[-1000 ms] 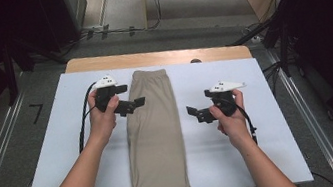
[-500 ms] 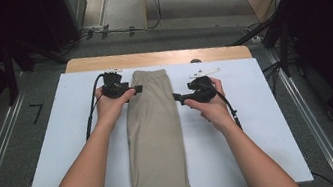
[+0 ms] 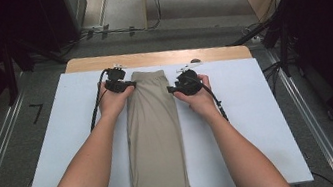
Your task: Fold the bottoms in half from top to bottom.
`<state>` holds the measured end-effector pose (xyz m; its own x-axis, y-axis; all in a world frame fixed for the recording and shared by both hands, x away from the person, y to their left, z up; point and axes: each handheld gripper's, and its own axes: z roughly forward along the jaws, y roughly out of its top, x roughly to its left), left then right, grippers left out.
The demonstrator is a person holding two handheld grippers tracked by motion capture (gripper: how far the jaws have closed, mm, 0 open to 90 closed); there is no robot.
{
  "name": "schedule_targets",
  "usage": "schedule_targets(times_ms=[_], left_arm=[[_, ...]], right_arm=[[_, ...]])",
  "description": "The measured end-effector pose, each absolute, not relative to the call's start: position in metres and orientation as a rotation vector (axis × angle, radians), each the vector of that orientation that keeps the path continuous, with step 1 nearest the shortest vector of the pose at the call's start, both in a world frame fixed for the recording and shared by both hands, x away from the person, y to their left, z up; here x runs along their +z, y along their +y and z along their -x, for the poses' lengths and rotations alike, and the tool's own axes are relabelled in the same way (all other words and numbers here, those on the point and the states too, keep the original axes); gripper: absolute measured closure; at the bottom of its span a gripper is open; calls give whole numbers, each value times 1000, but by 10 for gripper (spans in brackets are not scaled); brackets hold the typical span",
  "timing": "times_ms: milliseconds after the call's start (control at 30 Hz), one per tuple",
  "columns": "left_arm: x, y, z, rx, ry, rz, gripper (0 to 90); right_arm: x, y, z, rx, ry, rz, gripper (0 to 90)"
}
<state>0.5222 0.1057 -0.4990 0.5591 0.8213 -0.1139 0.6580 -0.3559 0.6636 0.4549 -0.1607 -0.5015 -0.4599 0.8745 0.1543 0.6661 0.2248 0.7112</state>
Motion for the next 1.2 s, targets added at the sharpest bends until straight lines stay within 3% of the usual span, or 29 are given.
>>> schedule_targets(times_ms=[300, 500, 733, 833, 933, 1033, 1200], left_arm=[[-498, 105, -524, 290, 1175, -2127, 726], [-500, 107, -527, 291, 1164, -2098, 594], [-500, 111, -538, 236, 1184, -2055, 581], [-502, 109, -537, 252, 1151, -2066, 627], [-503, 107, -536, 281, 1123, -2084, 679], [-503, 110, -537, 271, 1131, -2080, 735], [-503, 110, -537, 228, 1142, -2071, 822]], right_arm=[[-504, -144, -481, 1034, 2171, -1443, 505], [-511, -136, -497, 967, 2180, -1411, 456], [-517, -143, -511, 1074, 2161, -1488, 408], [-517, -136, -516, 1039, 2178, -1444, 415], [-517, -127, -516, 1006, 2174, -1407, 482], [-517, -123, -516, 1007, 2183, -1374, 610], [-518, -137, -518, 1184, 2216, -1567, 790]])
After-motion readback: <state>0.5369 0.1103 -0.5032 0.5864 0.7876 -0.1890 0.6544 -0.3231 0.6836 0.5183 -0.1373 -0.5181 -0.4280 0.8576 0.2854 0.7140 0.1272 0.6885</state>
